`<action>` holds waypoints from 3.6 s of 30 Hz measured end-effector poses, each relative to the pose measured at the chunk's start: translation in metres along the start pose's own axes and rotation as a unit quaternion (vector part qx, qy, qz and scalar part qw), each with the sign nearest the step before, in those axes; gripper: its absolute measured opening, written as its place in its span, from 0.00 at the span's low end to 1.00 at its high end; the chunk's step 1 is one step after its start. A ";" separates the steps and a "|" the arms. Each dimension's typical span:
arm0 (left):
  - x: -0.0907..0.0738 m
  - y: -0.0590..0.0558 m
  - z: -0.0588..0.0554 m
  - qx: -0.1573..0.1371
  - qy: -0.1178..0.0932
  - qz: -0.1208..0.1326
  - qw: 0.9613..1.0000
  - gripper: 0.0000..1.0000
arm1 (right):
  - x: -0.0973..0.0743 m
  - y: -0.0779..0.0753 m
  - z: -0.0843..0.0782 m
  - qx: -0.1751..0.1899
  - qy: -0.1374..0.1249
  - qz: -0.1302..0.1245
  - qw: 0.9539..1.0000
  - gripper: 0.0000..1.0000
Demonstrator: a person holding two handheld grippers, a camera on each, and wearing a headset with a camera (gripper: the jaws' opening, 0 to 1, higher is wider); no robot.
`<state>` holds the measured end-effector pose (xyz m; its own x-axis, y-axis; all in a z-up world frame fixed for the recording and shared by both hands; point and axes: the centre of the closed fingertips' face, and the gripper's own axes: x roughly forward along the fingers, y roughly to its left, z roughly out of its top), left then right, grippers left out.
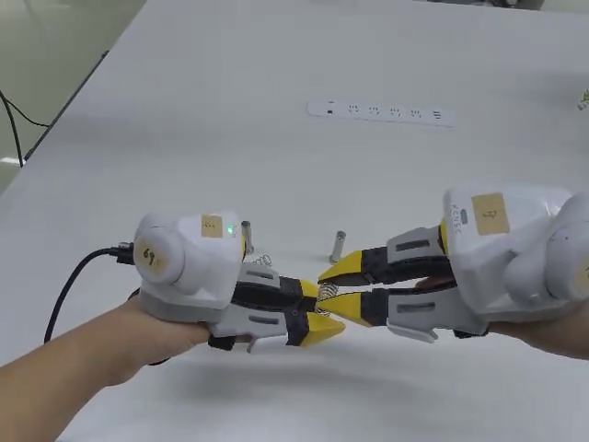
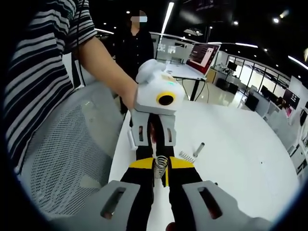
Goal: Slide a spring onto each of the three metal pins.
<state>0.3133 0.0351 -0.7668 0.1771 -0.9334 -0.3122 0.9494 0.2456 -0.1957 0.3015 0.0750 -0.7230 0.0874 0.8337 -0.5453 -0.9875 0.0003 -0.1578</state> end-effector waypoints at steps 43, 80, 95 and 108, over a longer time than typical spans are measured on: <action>-0.034 0.019 -0.011 -0.032 0.003 0.059 0.998 0.37 | 0.002 -0.008 -0.007 -0.026 0.022 -0.014 0.999 0.07; -0.099 0.053 -0.034 -0.070 0.000 0.171 0.983 0.95 | -0.021 -0.025 -0.036 0.032 0.046 -0.054 0.997 0.08; -0.113 0.061 -0.038 -0.076 0.000 0.190 0.979 0.98 | -0.037 -0.044 -0.062 0.074 0.072 -0.074 0.992 0.08; -0.115 0.062 -0.042 -0.083 0.000 0.196 0.977 0.98 | -0.057 -0.075 -0.078 0.091 0.083 -0.127 0.984 0.08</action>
<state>0.3412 0.1689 -0.7821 0.5182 -0.7594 -0.3934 0.7542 0.6227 -0.2087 0.3811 -0.0156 -0.7440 0.3402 0.6921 -0.6366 -0.9367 0.3093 -0.1642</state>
